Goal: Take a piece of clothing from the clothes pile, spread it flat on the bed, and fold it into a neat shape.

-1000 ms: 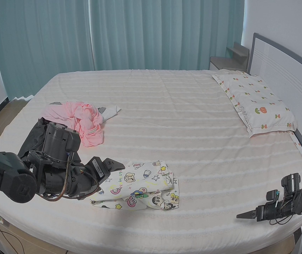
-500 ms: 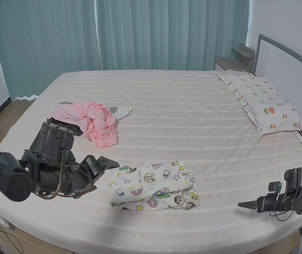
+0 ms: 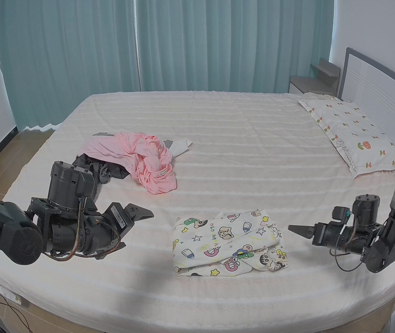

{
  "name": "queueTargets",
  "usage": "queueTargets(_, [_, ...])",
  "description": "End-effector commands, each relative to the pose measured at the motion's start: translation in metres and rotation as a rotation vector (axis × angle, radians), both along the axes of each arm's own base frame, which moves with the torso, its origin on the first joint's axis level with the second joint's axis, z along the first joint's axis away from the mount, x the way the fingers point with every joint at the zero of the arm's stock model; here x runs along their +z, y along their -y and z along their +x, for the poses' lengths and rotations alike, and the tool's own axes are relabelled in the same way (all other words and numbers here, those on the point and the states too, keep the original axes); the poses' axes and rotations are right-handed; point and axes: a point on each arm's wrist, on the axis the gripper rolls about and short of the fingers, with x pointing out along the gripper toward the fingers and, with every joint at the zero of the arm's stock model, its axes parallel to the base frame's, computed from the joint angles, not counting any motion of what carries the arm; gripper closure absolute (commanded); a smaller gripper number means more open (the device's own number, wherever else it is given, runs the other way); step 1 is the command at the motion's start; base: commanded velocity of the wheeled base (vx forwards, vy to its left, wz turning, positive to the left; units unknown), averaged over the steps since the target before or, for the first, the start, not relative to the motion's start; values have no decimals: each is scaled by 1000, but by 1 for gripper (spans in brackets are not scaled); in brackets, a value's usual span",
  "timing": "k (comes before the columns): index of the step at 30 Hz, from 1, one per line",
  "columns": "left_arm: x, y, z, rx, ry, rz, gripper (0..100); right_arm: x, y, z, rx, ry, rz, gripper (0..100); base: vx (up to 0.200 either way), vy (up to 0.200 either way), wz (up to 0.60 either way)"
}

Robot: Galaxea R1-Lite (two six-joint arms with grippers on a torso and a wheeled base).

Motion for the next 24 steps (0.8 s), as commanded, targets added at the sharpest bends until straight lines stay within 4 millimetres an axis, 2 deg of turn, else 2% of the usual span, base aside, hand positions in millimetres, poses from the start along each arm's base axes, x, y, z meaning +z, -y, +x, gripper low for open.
queueTargets(1, [-4,-2,-1,19,-9,-24,0,-31,-32,24,71,-28,2,0,0,0,0])
queueTargets(5, [-6,-1,-1,4,-16,-34,0,-48,-31,30,65,-62,-5,0,0,0,0])
queueTargets(16, [-9,-1,-4,-7,-28,-31,0,-49,-34,29,78,-60,-11,0,0,0,0])
queueTargets(24, [-10,0,-5,-14,-23,-30,0,-59,-45,41,107,-40,-19,0,0,0,0])
